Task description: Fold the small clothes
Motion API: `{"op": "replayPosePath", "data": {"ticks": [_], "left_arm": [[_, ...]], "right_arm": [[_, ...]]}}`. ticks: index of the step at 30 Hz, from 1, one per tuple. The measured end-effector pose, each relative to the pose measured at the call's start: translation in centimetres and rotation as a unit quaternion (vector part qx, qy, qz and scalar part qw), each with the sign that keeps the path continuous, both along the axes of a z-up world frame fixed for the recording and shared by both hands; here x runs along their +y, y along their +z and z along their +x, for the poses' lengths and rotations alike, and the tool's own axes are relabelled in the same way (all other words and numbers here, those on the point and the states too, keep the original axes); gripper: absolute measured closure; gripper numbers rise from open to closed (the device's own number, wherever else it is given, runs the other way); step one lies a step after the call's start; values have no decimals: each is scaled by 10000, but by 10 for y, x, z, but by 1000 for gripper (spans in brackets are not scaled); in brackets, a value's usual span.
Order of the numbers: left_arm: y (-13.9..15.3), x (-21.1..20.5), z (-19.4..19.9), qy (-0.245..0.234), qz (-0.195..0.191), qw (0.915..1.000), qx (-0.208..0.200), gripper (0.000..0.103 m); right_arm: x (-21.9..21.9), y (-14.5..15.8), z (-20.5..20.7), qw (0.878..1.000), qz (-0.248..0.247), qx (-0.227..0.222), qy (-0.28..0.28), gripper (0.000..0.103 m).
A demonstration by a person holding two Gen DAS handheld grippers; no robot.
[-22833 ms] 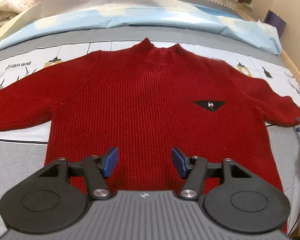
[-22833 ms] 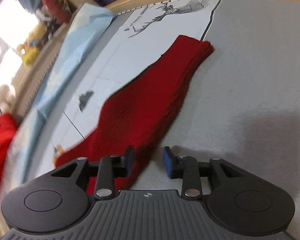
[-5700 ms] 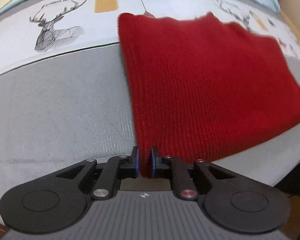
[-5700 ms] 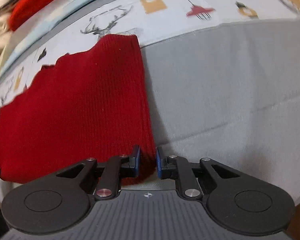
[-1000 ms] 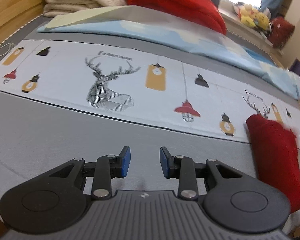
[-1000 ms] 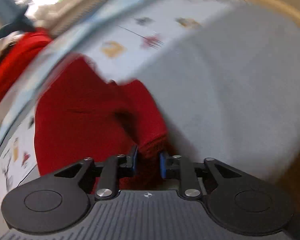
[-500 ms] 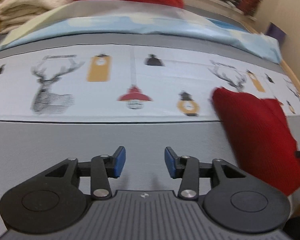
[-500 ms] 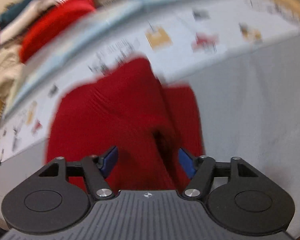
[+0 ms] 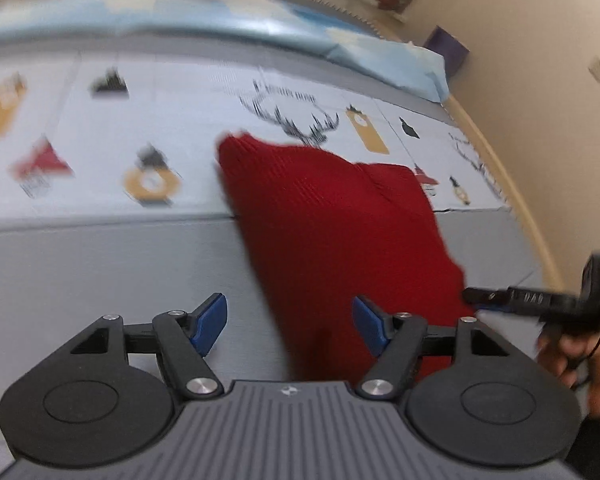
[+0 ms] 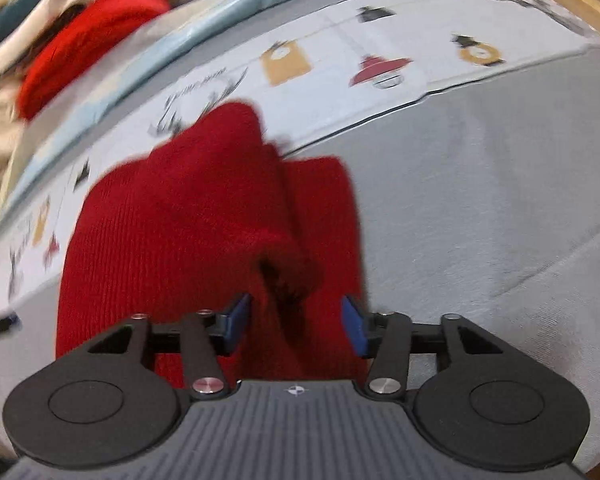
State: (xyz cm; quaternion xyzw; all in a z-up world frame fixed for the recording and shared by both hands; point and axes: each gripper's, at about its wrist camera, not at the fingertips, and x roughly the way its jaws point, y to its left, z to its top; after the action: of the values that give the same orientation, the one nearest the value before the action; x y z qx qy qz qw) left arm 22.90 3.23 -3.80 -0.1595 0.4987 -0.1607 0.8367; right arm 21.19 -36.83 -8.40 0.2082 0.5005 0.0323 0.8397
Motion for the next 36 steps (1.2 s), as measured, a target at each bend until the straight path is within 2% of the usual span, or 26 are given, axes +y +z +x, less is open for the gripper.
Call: {"op": "replayPosePath", "data": {"ticks": [1, 4, 6, 7, 9, 12, 13, 14, 15, 16, 17, 19, 21, 22, 25, 27, 29, 31, 33, 36], "left_arm": [[-10, -5, 6, 119, -281, 9994, 172, 29], [-48, -12, 22, 697, -1053, 9890, 768, 29], [-72, -15, 24, 1103, -1464, 9780, 991, 16], [-82, -16, 24, 1243, -1628, 9732, 1043, 14], [-95, -24, 22, 1408, -1842, 9666, 1096, 9], [-102, -30, 21, 1593, -1876, 9640, 1010, 11], [-100, -30, 21, 1642, -1806, 9645, 1003, 17], [-95, -32, 21, 1647, -1673, 9668, 1012, 25], [-86, -35, 22, 1564, -1516, 9713, 961, 29], [-73, -38, 24, 1430, -1348, 9768, 848, 36], [-61, -40, 23, 1296, -1212, 9815, 722, 40], [-33, -39, 24, 1061, -972, 9883, 507, 43], [-7, -32, 25, 930, -585, 9936, 264, 43], [4, -29, 25, 895, -421, 9950, 156, 43], [29, 0, 17, 830, 95, 9963, -197, 43], [36, 28, 13, 903, 329, 9950, -258, 43], [37, 60, 11, 1052, 435, 9935, -84, 40], [33, 91, 12, 1281, 589, 9895, 307, 38], [31, 114, 5, 1495, 966, 9823, 587, 41], [43, 125, -12, 1321, 1272, 9824, 347, 40]], "right_arm": [[-4, -1, 0, 9999, 26, 4, -159, 37], [-5, -8, 2, 9996, 164, 145, -205, 36], [-3, -16, 4, 9985, 390, 352, -148, 34], [-2, -21, 5, 9977, 473, 479, -91, 33], [1, -26, 7, 9975, 439, 557, -39, 32], [1, -29, 9, 9973, 427, 595, -114, 31], [2, -29, 9, 9971, 439, 603, -160, 35], [4, -29, 9, 9971, 446, 590, -206, 45], [7, -28, 10, 9973, 451, 544, -220, 52], [12, -26, 11, 9975, 477, 480, -186, 66], [17, -23, 11, 9980, 415, 432, -176, 72], [29, -20, 13, 9988, 295, 371, -137, 79], [36, -19, 16, 9981, 488, 344, -154, 84], [43, -17, 17, 9972, 683, 284, -121, 94], [74, -9, 21, 9953, 953, 147, 89, 94], [97, -3, 24, 9937, 1070, 83, 325, 94], [126, 0, 26, 9917, 1127, 53, 619, 94], [152, 1, 25, 9899, 1097, 19, 894, 94], [173, 1, 23, 9887, 957, 17, 1157, 94], [191, -3, 18, 9868, 824, 153, 1388, 94]]}}
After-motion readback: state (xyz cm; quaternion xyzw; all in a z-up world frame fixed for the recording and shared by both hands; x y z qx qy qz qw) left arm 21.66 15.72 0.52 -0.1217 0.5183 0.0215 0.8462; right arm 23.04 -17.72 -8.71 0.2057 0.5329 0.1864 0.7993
